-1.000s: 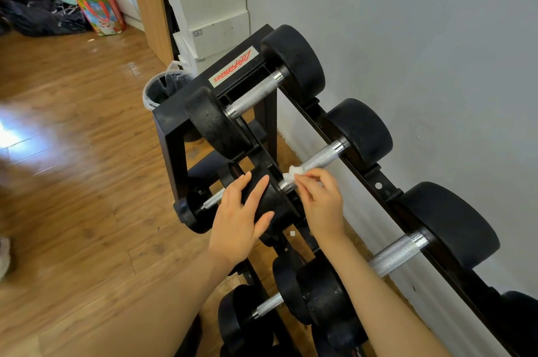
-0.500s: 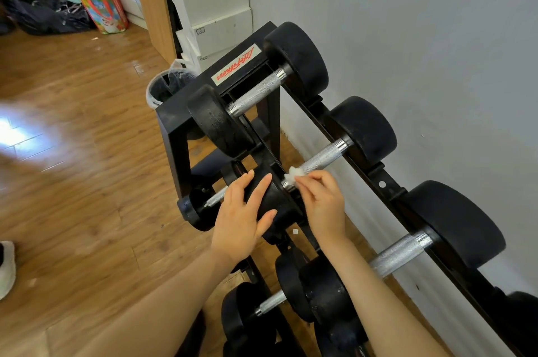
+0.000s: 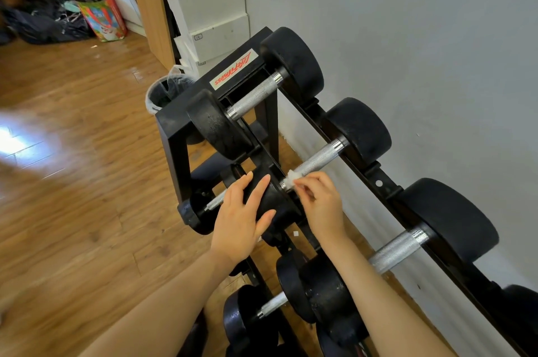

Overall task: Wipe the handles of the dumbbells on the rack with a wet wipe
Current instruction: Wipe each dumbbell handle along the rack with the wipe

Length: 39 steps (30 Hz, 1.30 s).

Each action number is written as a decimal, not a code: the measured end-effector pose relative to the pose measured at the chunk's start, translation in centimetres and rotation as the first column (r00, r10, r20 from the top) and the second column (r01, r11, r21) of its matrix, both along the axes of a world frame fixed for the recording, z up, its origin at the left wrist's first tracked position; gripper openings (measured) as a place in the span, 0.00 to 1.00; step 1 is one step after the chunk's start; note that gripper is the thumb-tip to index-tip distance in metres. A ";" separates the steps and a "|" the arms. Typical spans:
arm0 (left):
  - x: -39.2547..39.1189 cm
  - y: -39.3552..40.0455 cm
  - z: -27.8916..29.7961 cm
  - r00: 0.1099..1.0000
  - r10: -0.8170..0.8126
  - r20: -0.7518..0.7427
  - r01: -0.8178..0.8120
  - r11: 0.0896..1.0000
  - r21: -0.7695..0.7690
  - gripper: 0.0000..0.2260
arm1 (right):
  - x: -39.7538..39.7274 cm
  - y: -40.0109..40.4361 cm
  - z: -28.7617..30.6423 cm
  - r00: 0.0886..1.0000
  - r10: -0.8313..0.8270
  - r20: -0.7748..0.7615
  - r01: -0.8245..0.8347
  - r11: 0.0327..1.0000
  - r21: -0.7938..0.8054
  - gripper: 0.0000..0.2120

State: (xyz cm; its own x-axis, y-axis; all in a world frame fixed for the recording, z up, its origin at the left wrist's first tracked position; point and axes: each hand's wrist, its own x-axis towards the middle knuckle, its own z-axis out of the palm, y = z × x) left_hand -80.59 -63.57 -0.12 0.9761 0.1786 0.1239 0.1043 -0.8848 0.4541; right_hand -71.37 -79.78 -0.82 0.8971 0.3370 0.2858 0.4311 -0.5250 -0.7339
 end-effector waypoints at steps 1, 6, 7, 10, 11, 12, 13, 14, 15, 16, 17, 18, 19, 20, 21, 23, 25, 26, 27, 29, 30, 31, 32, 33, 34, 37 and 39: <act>0.0 0.0 0.0 1.000 0.002 -0.006 -0.002 1.000 -0.004 0.30 | -0.2 0.0 0.1 0.998 0.056 -0.025 -0.056 0.998 -0.015 0.07; -0.1 0.0 0.3 0.999 0.005 -0.034 -0.006 1.000 -0.008 0.29 | -0.4 -0.3 0.5 0.997 0.072 -0.029 -0.073 0.997 -0.030 0.07; -0.1 0.0 0.5 0.999 0.003 -0.049 -0.004 1.000 -0.014 0.29 | -0.3 -0.5 0.6 0.999 0.041 -0.025 -0.042 0.999 -0.030 0.07; -0.1 0.1 1.0 0.995 0.003 -0.095 -0.009 0.998 -0.057 0.29 | 0.3 -1.6 1.2 0.999 -0.035 -0.017 0.035 0.999 -0.018 0.07; -0.1 0.1 1.2 0.995 0.003 -0.105 -0.011 0.997 -0.073 0.29 | 0.4 -2.1 1.6 0.998 -0.055 -0.018 0.055 0.998 -0.016 0.07; -0.1 0.0 1.4 0.993 0.003 -0.115 -0.014 0.996 -0.091 0.29 | 0.5 -2.6 2.0 0.997 -0.076 -0.021 0.076 0.997 -0.014 0.07; -0.1 -0.1 1.7 0.992 0.005 -0.128 -0.019 0.994 -0.109 0.29 | 0.4 -3.0 2.6 0.995 -0.098 -0.025 0.098 0.995 -0.015 0.07; -0.1 -0.2 2.0 0.990 0.008 -0.140 -0.025 0.992 -0.125 0.29 | 0.2 -3.4 3.1 0.993 -0.118 -0.030 0.117 0.993 -0.017 0.07; -0.1 -0.4 2.3 0.989 0.011 -0.146 -0.031 0.991 -0.134 0.28 | -0.2 -3.7 3.7 0.990 -0.137 -0.037 0.137 0.990 -0.016 0.07; -0.2 -0.6 2.7 0.989 0.015 -0.147 -0.035 0.990 -0.137 0.28 | -0.6 -4.0 4.3 0.987 -0.155 -0.045 0.154 0.988 -0.013 0.07; -0.2 -0.8 3.1 0.990 0.023 -0.142 -0.042 0.990 -0.138 0.27 | -1.1 -4.2 4.8 0.984 -0.169 -0.053 0.168 0.986 -0.008 0.07; -0.3 -1.0 3.6 0.991 0.032 -0.129 -0.049 0.989 -0.138 0.26 | -1.8 -4.4 5.2 0.983 -0.178 -0.051 0.178 0.984 -0.011 0.06; -0.5 -1.3 4.1 0.993 0.036 -0.111 -0.051 0.989 -0.137 0.25 | -2.5 -4.6 5.6 0.981 -0.190 -0.034 0.190 0.982 -0.023 0.07; -0.6 -1.6 4.6 0.995 0.033 -0.093 -0.045 0.990 -0.131 0.24 | -3.2 -4.8 6.0 0.978 -0.209 -0.013 0.208 0.977 -0.040 0.07; -0.8 -2.0 5.1 0.996 0.021 -0.082 -0.031 0.992 -0.121 0.23 | -4.0 -5.0 6.3 0.972 -0.234 0.006 0.234 0.971 -0.056 0.07; -1.2 -2.8 5.7 0.996 -0.020 -0.084 0.011 0.995 -0.101 0.22 | -5.9 -5.5 6.8 0.959 -0.283 0.032 0.285 0.955 -0.082 0.07; -1.6 -3.7 6.0 0.994 -0.079 -0.071 0.072 0.992 -0.100 0.22 | -7.8 -6.1 7.1 0.943 -0.326 0.071 0.332 0.938 -0.100 0.07; -1.9 -4.2 6.0 0.992 -0.111 -0.060 0.104 0.989 -0.108 0.21 | -8.8 -6.4 7.2 0.929 -0.360 0.085 0.367 0.925 -0.100 0.08; -2.1 -4.8 6.0 0.989 -0.138 -0.053 0.131 0.984 -0.117 0.21 | -9.6 -6.8 7.4 0.913 -0.400 0.080 0.407 0.909 -0.094 0.08; -2.6 -6.0 6.0 0.983 -0.177 -0.053 0.170 0.977 -0.127 0.21 | -11.1 -7.5 7.6 0.879 -0.473 0.064 0.477 0.876 -0.072 0.08; -2.9 -6.6 6.0 0.980 -0.189 -0.059 0.180 0.975 -0.131 0.21 | -11.7 -7.8 7.6 0.867 -0.497 0.049 0.499 0.864 -0.065 0.08; -3.3 -7.2 6.0 0.978 -0.199 -0.067 0.189 0.972 -0.140 0.21 | -12.3 -8.1 7.6 0.858 -0.512 0.029 0.513 0.856 -0.063 0.08; -3.7 -7.8 6.0 0.975 -0.211 -0.070 0.198 0.968 -0.151 0.21 | -12.7 -8.3 7.6 0.852 -0.523 0.015 0.523 0.850 -0.062 0.07; -4.1 -8.3 6.0 0.973 -0.222 -0.067 0.208 0.964 -0.165 0.21 | -13.1 -8.6 7.5 0.848 -0.530 -0.003 0.529 0.847 -0.060 0.07; -4.5 -8.7 5.9 0.971 -0.230 -0.065 0.216 0.961 -0.174 0.21 | -13.4 -8.8 7.4 0.847 -0.531 -0.019 0.529 0.847 -0.056 0.07; -5.5 -9.9 5.5 0.968 -0.235 -0.088 0.216 0.959 -0.182 0.22 | -13.7 -9.6 6.8 0.847 -0.530 -0.043 0.527 0.847 -0.065 0.08; -5.6 -10.7 5.3 0.968 -0.220 -0.119 0.197 0.963 -0.182 0.22 | -13.4 -10.2 6.3 0.847 -0.529 -0.048 0.525 0.848 -0.079 0.08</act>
